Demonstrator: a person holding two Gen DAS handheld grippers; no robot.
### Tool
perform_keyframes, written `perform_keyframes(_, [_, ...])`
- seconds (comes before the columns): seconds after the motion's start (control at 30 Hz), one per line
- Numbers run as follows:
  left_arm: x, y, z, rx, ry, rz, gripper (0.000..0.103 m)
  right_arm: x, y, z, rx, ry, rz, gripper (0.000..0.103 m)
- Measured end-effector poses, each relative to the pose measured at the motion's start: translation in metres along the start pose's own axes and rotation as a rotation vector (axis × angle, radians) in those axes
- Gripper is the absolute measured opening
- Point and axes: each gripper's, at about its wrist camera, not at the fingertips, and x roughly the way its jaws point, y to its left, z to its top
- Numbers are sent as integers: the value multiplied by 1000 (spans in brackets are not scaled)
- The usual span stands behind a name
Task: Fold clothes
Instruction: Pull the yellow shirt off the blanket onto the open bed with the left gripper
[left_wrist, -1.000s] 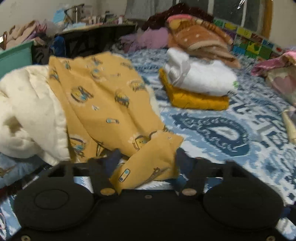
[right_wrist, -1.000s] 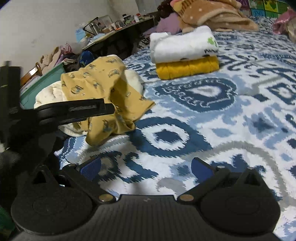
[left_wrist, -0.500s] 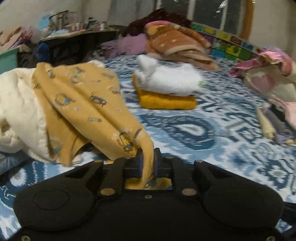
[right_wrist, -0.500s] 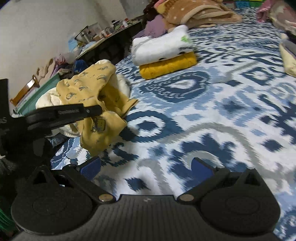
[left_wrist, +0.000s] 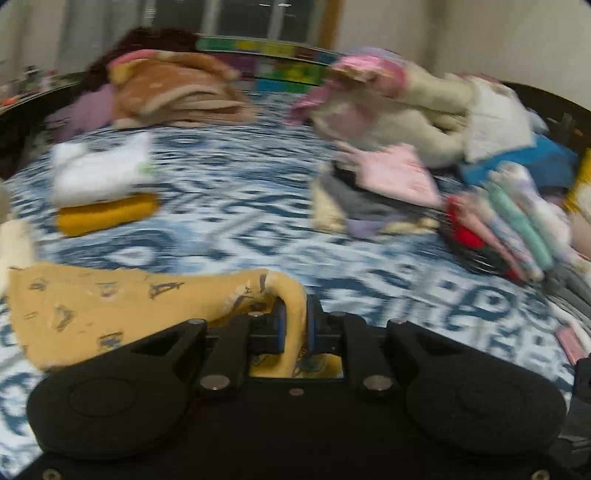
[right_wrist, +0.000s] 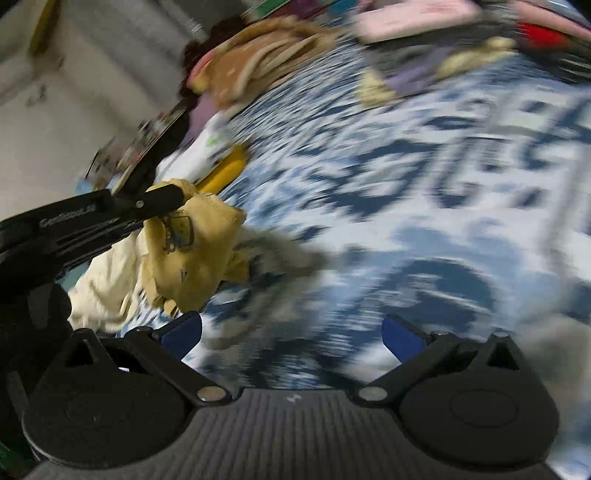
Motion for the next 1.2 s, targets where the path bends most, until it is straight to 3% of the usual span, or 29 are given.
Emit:
perform_keyframes(0.2, [1, -87, 3, 38, 1, -254, 8, -37, -57, -15, 144, -63, -28, 103])
perform_keyframes(0.3, [-10, -99, 3, 30, -3, -292, 8, -47, -63, -20, 155, -80, -18, 103])
perform_keyframes(0.43, [-26, -68, -15, -30, 38, -273, 8, -52, -63, -28, 132, -77, 16, 103])
perform_keyframes(0.67, [-65, 24, -83, -175, 169, -116, 8, -57, -54, -45, 76, -50, 67, 103])
perform_keyframes(0.87, [-84, 66, -129, -297, 263, -36, 9, -64, -46, -50, 52, -78, 72, 103])
perform_keyframes(0.93, [-87, 72, -129, -318, 266, -11, 16, -61, -47, -51, 53, -81, 77, 103])
perform_keyframes(1.0, [-93, 76, -124, -322, 243, -4, 42, -59, -46, -53, 44, -84, 85, 103])
perform_keyframes(1.03, [-98, 75, -120, -312, 216, 2, 47, -56, -44, -53, 34, -82, 89, 103])
perform_keyframes(1.2, [-103, 70, -102, -251, 155, 44, 48, -43, -34, -51, -33, -71, 122, 103])
